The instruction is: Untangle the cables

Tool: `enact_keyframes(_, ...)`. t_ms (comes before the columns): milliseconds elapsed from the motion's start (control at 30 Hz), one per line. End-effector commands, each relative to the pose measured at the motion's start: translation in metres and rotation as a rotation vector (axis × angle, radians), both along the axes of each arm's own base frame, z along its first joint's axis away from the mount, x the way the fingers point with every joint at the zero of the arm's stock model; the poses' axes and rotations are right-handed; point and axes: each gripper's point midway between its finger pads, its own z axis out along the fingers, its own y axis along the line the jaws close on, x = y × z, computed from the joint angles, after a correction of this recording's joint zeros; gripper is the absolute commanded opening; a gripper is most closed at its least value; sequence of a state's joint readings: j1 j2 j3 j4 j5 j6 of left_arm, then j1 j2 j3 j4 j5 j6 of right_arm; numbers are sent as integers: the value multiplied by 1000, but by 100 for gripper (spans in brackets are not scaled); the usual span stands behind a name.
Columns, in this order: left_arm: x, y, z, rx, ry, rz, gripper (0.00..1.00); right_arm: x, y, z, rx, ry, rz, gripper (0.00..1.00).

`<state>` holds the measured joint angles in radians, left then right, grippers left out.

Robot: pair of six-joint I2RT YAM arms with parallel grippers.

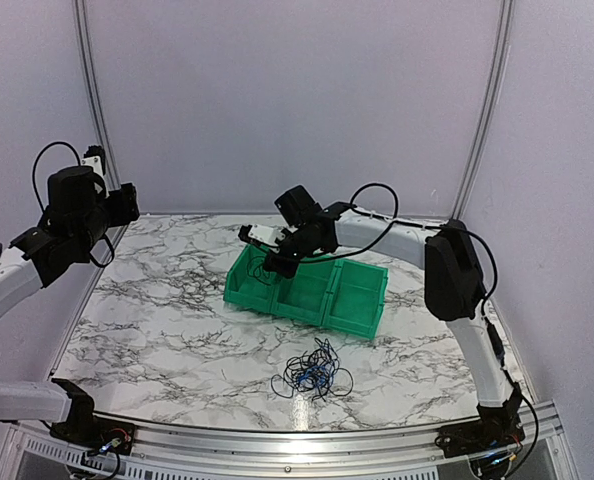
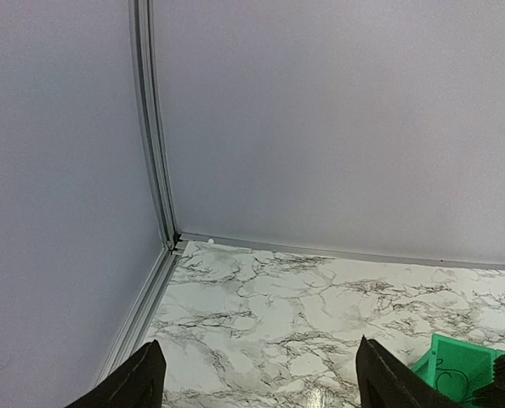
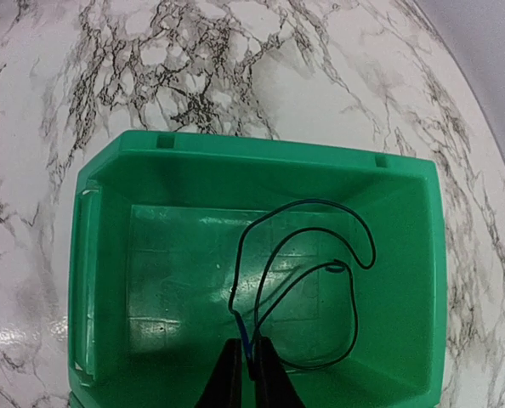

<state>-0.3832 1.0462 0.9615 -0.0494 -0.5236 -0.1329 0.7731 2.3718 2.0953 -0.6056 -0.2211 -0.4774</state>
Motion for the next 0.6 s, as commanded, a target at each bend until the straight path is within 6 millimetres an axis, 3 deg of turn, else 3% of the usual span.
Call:
enact_keyframes(0, -2, 2, 8, -23, -33, -1, 80, -2, 0, 55, 61, -45, -19, 17)
enact_keyframes(167, -1, 1, 6, -21, -27, -7, 80, -17, -9, 88, 84, -51, -12, 30)
enact_keyframes(333, 2, -5, 2, -28, -17, -35, 79, -38, -29, 111, 91, -62, -10, 35)
enact_keyframes(567, 6, -53, -8, -85, 20, -286, 71, -92, -67, 120, 137, -56, 59, 34)
